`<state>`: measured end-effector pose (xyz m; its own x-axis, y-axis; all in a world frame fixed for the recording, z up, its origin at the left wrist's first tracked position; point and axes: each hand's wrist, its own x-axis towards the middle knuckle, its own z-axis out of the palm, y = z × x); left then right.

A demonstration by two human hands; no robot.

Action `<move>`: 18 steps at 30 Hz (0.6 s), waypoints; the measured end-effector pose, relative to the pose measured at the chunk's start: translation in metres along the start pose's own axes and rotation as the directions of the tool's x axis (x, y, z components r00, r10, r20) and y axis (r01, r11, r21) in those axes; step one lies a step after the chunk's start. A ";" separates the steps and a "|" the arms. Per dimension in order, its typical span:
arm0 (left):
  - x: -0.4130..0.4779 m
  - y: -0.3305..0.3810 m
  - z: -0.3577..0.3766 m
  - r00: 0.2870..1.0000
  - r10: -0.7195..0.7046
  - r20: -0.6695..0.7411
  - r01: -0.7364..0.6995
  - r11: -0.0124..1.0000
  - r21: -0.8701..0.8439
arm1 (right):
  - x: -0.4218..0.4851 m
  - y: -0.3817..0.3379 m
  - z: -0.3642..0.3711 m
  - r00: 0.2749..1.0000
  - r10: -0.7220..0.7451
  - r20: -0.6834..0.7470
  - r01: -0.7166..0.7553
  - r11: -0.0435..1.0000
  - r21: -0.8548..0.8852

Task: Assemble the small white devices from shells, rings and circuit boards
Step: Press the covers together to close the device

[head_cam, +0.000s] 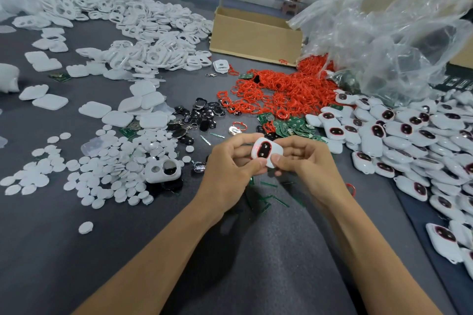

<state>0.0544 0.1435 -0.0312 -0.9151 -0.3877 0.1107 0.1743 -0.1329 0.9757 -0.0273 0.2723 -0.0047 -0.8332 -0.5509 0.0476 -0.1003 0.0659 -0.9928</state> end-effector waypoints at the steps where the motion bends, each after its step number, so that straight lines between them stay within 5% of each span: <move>1: 0.000 0.000 0.000 1.000 0.004 -0.002 -0.004 1.000 -0.008 | 0.000 0.000 0.000 1.000 -0.006 0.006 0.006 1.000 0.011; 10: -0.001 0.002 0.002 0.999 -0.009 -0.050 0.006 0.998 -0.061 | 0.001 0.001 -0.002 0.998 0.021 -0.052 -0.015 0.993 0.118; 13: 0.001 0.002 0.000 0.992 -0.011 -0.123 0.001 0.997 -0.082 | 0.006 -0.003 -0.013 0.965 0.058 -0.257 0.009 0.968 0.250; 16: 0.002 0.003 -0.002 0.984 -0.017 -0.175 -0.001 0.995 -0.100 | 0.010 -0.012 -0.046 0.845 0.024 -0.535 0.229 0.886 0.402; 18: 0.002 0.003 -0.002 0.982 -0.018 -0.186 0.000 0.995 -0.098 | 0.009 -0.012 -0.070 0.808 0.032 -0.588 0.311 0.825 0.472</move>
<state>0.0536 0.1400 -0.0283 -0.8345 -0.5483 0.0556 0.2091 -0.2216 0.9525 -0.0715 0.3249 0.0155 -0.9964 0.0456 0.0719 -0.0851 -0.5100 -0.8560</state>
